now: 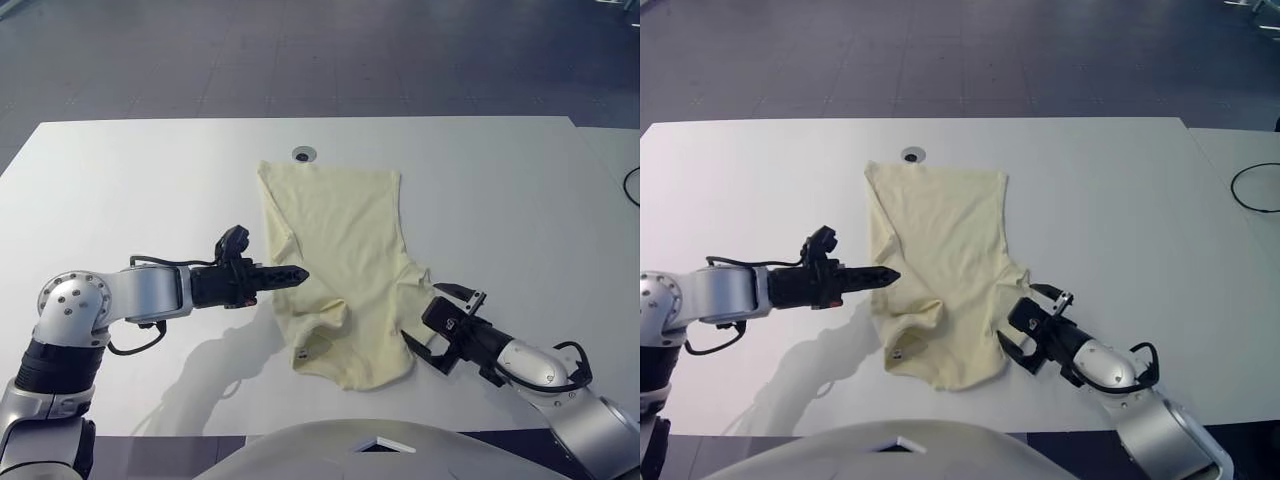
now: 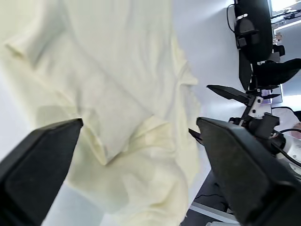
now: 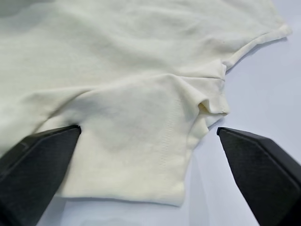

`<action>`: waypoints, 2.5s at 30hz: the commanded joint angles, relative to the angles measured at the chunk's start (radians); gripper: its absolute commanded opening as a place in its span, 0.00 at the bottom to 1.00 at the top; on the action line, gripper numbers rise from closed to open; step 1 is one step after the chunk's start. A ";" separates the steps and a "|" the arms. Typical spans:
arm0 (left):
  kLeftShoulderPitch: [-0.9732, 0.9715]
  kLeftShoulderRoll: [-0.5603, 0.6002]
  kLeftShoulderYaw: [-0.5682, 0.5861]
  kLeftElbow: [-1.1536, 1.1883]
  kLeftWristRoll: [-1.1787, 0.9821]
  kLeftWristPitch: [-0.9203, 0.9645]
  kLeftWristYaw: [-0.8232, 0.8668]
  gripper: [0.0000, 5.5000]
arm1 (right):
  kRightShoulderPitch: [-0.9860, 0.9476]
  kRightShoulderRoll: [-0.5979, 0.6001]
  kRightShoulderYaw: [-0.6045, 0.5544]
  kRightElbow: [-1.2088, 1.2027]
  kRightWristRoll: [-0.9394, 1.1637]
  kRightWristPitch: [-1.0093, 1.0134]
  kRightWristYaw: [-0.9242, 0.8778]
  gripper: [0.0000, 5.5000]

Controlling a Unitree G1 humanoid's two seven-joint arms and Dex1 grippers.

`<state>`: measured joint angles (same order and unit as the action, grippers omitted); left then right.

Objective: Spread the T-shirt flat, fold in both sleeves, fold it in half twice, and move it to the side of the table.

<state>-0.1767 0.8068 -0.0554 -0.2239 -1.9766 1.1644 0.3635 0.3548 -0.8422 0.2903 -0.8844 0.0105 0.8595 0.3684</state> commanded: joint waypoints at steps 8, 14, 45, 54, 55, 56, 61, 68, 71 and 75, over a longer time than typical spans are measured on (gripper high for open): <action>0.065 -0.010 -0.048 0.015 0.004 -0.010 0.035 0.97 | 0.022 -0.002 0.027 0.052 -0.026 0.047 0.023 0.98; 0.078 -0.033 -0.059 0.001 0.004 -0.020 0.038 0.81 | 0.013 -0.001 0.027 0.059 -0.029 0.045 0.031 0.98; 0.087 -0.048 -0.073 -0.018 0.004 -0.040 0.055 0.00 | 0.008 0.007 0.030 0.051 -0.034 0.056 0.033 0.98; 0.018 0.036 -0.001 0.061 0.004 0.019 -0.005 0.00 | 0.033 0.015 0.019 0.046 -0.036 0.063 0.019 0.98; 0.008 0.050 0.007 0.070 0.004 0.028 -0.016 0.00 | 0.034 0.016 0.017 0.047 -0.035 0.063 0.018 0.98; 0.001 0.061 0.013 0.079 0.004 0.037 -0.024 0.00 | 0.033 0.016 0.016 0.048 -0.035 0.063 0.018 0.98; -0.043 0.123 0.022 0.131 0.004 0.089 -0.074 0.00 | 0.055 0.022 0.007 0.039 -0.040 0.068 0.005 0.98; 0.030 0.371 0.060 0.130 0.005 0.208 -0.281 0.00 | 0.094 0.015 -0.021 0.050 -0.045 0.065 -0.005 0.98; 0.000 0.428 0.045 0.166 0.020 0.233 -0.331 0.00 | 0.114 0.022 -0.033 0.042 -0.047 0.074 -0.016 0.98; -0.016 0.445 0.035 0.193 0.122 0.259 -0.392 0.00 | 0.127 0.026 -0.034 0.033 -0.048 0.079 -0.026 0.98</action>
<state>-0.1770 1.2319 -0.0116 -0.0451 -1.9221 1.4020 0.0013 0.4248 -0.8085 0.2400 -0.8999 -0.0197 0.8657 0.3389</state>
